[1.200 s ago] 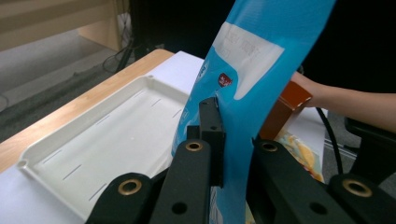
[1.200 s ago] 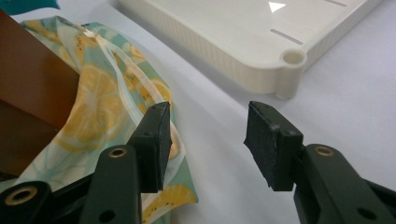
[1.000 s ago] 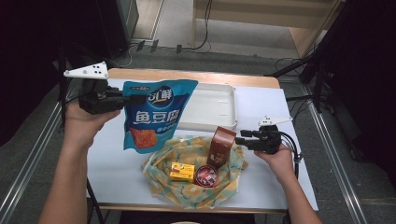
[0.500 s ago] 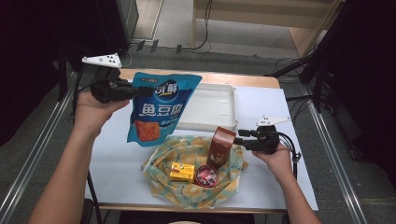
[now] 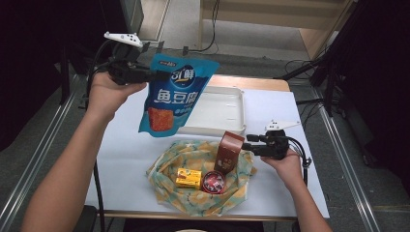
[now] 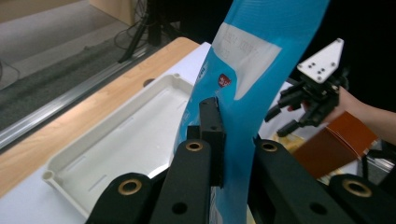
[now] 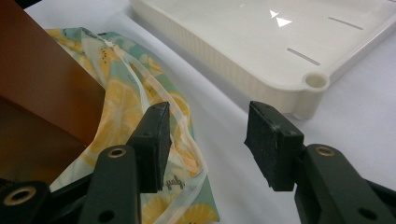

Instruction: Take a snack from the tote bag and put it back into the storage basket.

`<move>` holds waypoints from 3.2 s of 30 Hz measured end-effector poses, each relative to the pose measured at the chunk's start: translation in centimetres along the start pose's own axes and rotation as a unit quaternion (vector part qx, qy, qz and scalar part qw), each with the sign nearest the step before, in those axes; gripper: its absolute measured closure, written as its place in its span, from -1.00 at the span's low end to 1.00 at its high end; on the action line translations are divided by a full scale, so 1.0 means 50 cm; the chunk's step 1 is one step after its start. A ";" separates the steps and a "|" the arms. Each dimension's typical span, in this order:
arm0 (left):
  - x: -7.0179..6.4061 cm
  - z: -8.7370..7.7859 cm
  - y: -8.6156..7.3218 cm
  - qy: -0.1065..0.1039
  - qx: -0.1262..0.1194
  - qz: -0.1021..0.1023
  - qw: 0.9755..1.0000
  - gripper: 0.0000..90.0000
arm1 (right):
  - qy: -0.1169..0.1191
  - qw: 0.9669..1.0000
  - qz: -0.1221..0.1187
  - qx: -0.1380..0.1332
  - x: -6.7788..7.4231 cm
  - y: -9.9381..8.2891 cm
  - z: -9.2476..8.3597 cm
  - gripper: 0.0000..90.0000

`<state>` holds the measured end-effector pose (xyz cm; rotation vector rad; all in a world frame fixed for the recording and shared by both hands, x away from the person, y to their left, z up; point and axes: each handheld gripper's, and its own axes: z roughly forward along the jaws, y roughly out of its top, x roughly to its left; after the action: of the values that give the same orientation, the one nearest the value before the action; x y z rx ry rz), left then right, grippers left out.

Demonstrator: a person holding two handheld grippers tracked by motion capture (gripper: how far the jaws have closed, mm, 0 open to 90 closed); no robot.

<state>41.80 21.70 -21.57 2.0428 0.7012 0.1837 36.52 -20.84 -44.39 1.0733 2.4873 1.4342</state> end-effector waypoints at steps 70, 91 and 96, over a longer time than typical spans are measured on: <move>0.135 0.245 -0.053 0.000 0.046 0.013 0.999 0.59 | 0.001 1.000 -0.006 0.027 0.015 -0.014 0.010 0.12; 0.138 0.226 -0.140 -0.019 0.049 -0.025 0.998 0.35 | 0.000 1.000 -0.005 0.025 0.007 -0.013 0.010 0.13; 0.130 0.231 -0.155 -0.018 0.051 -0.024 0.998 0.35 | 0.002 1.000 -0.005 0.024 0.007 -0.011 0.012 0.13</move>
<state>48.54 19.86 -35.25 2.1191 0.7488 0.0845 36.20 -20.37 -45.08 1.0651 2.5386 1.3809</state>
